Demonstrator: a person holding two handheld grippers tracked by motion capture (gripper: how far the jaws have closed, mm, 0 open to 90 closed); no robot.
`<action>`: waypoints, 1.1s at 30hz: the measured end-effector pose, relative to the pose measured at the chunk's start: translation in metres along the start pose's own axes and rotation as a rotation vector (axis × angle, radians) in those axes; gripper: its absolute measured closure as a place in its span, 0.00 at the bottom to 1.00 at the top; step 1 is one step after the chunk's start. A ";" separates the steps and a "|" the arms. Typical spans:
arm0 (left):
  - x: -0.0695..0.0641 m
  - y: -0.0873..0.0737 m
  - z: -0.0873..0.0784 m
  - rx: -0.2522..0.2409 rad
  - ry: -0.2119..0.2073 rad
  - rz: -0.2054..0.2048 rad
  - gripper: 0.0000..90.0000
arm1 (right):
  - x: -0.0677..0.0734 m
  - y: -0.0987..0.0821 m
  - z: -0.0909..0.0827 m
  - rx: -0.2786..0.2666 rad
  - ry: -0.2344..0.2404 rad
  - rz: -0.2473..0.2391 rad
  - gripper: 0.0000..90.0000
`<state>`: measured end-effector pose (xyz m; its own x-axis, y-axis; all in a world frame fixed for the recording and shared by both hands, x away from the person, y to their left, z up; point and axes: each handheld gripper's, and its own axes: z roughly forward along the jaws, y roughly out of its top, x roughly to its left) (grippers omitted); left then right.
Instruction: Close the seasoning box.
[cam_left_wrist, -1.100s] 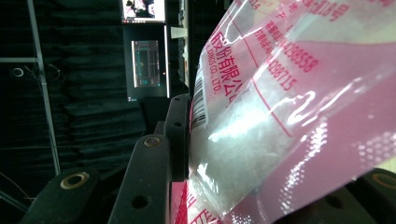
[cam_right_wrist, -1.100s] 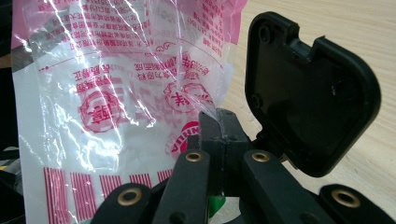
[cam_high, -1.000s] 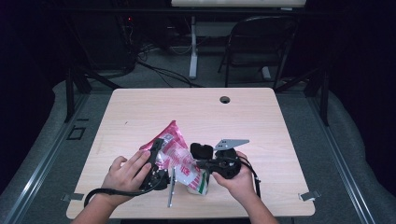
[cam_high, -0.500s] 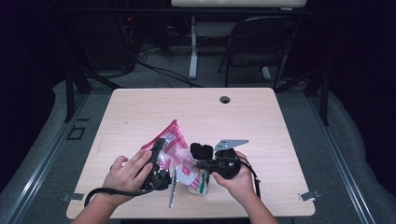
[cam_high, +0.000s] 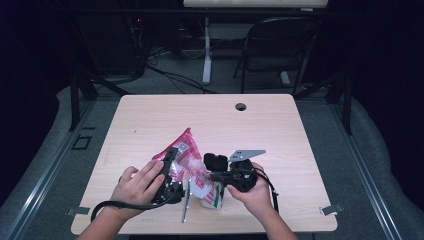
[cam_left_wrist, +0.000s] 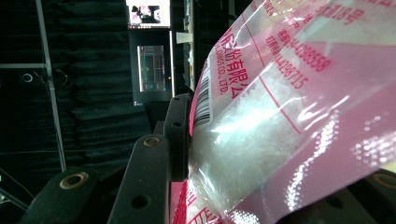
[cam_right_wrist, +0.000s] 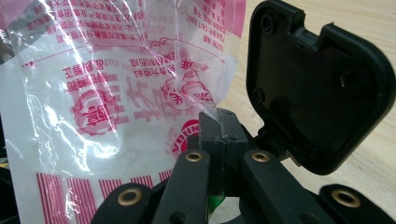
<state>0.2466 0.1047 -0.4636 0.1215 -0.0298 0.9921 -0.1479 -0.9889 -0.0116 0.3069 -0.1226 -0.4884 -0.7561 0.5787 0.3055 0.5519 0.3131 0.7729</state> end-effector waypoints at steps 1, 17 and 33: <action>0.000 0.000 0.000 -0.004 0.006 0.003 0.77 | 0.000 0.000 0.000 0.002 -0.001 -0.003 1.00; 0.001 0.001 0.000 -0.003 0.006 0.008 0.77 | 0.000 0.000 0.000 0.002 -0.001 -0.001 1.00; 0.001 0.001 0.000 -0.003 0.005 0.008 0.77 | 0.000 0.000 0.000 0.000 -0.002 -0.001 1.00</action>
<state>0.2466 0.1039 -0.4624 0.1153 -0.0366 0.9927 -0.1520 -0.9882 -0.0188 0.3066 -0.1221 -0.4888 -0.7558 0.5801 0.3036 0.5513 0.3135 0.7732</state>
